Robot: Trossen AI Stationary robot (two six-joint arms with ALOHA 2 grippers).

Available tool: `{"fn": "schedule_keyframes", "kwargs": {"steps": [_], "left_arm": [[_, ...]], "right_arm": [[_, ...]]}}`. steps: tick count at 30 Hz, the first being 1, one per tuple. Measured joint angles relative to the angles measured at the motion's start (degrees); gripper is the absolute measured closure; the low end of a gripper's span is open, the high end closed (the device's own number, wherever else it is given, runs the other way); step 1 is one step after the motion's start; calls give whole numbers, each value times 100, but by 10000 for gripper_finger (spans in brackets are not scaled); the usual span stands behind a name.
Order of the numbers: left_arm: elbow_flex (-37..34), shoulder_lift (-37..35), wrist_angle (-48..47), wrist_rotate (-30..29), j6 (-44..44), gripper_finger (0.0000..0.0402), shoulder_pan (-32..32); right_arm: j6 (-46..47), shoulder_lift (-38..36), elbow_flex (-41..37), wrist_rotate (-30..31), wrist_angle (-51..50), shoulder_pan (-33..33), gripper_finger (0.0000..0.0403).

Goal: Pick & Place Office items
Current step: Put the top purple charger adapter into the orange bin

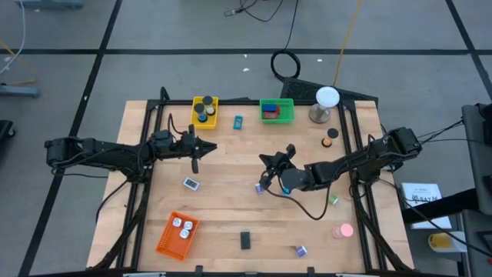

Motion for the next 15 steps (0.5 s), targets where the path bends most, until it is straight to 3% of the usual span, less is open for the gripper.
{"fn": "schedule_keyframes", "kwargs": {"steps": [8,15], "left_arm": [[0,0,0,2,-5,360,0],[0,0,71,4,-213,360,-4]], "right_arm": [[136,0,0,-30,52,-34,393],[295,0,4,-1121,-305,3,394]]}}
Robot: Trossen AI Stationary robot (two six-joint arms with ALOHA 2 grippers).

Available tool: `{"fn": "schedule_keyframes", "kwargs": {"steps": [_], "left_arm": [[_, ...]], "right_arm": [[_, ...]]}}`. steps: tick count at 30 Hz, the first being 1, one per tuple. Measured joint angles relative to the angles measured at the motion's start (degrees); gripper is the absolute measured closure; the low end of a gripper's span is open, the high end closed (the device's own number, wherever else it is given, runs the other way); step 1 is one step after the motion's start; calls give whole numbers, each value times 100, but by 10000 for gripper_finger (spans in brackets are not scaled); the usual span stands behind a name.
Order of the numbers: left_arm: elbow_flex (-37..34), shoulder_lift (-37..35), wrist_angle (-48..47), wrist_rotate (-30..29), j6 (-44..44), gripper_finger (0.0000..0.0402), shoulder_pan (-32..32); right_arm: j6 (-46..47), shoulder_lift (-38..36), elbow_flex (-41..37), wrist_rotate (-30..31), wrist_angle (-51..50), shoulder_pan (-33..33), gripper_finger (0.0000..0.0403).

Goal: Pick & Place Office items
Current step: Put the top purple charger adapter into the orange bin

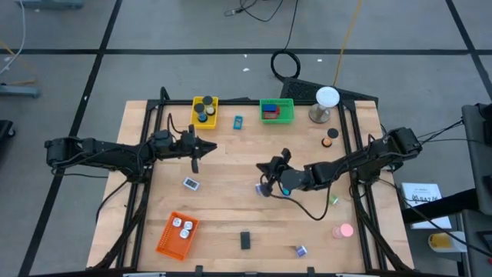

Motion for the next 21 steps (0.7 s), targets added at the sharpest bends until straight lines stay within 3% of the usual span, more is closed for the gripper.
{"fn": "schedule_keyframes", "kwargs": {"steps": [3,9,15,21], "left_arm": [[0,0,18,-2,-612,360,2],[0,0,-117,-2,-526,360,0],[0,0,-279,-1,-484,360,0],[0,0,-438,-2,-484,360,0]], "right_arm": [[625,2,17,80,-783,136,394],[2293,107,555,307,-2840,372,394],[2594,563,1176,210,-3491,600,394],[2863,1097,2007,-317,-4645,767,391]]}}
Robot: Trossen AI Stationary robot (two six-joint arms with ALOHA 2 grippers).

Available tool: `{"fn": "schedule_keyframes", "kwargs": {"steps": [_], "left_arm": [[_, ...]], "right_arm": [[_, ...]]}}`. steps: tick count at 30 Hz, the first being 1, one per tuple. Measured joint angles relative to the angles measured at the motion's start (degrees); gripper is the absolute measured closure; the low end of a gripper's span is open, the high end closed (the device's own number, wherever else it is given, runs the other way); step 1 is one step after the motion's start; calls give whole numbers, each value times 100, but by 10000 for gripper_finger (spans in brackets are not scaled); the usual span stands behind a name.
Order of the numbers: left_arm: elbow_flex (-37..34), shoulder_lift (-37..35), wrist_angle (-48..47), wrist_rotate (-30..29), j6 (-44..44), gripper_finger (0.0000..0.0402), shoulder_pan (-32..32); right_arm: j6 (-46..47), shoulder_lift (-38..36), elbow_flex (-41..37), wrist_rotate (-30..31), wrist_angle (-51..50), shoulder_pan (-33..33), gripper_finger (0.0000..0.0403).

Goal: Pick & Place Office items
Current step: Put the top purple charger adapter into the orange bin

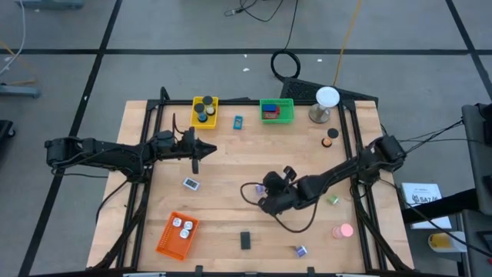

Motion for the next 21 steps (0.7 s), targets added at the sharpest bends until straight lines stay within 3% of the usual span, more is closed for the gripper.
{"fn": "schedule_keyframes", "kwargs": {"steps": [8,13,21], "left_arm": [[0,-88,-27,9,-150,360,0],[0,-87,123,26,-124,360,11],[2,-372,487,794,67,360,16]], "right_arm": [[643,12,257,-217,-1222,431,325],[717,-1,255,-187,-1433,648,276],[542,-2,252,-6,-1346,627,225]]}}
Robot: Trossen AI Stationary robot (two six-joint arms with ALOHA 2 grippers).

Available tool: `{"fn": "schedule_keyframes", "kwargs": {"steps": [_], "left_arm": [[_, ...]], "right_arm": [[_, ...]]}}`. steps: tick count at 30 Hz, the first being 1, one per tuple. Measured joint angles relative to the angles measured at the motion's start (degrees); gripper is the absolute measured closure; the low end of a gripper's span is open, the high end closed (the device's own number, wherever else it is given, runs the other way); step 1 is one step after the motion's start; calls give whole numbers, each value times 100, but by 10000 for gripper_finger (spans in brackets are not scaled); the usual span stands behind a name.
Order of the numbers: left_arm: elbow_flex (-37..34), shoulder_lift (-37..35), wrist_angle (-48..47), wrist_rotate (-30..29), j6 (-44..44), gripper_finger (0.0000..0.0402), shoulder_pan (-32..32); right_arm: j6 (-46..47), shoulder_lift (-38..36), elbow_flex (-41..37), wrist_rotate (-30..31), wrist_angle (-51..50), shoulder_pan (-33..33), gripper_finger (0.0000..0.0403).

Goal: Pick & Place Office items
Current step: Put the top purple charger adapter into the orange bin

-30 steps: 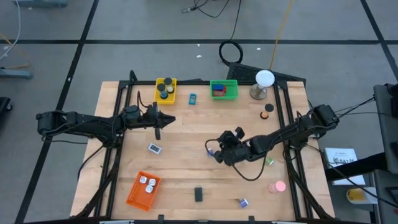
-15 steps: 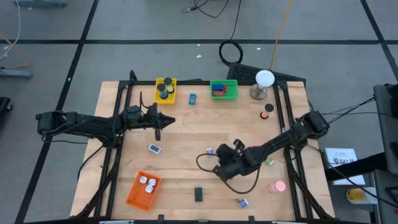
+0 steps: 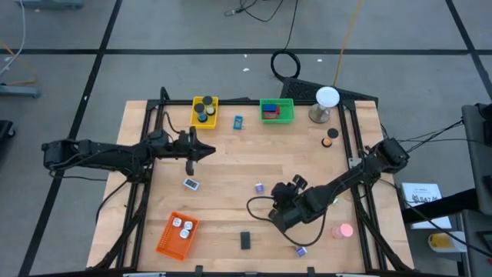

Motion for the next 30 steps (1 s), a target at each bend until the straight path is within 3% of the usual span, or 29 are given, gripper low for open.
{"fn": "schedule_keyframes", "kwargs": {"steps": [3,8,14,17,24,30], "left_arm": [[0,-239,11,-32,4,360,0],[0,-596,-329,6,2,360,-1],[0,-861,-820,-6,60,360,-1],[0,-885,-895,-39,42,360,-1],[0,-872,-1145,-47,-165,360,-3],[0,-872,-1439,-410,-158,360,-1]], "right_arm": [[-330,0,-118,330,601,-228,224],[-472,0,-125,-988,868,-657,259],[-165,0,-90,-1709,837,-836,335],[-162,1,-90,-1825,918,-882,344],[69,347,-86,-856,1123,-873,271],[108,920,-88,-781,1770,-865,178]]}}
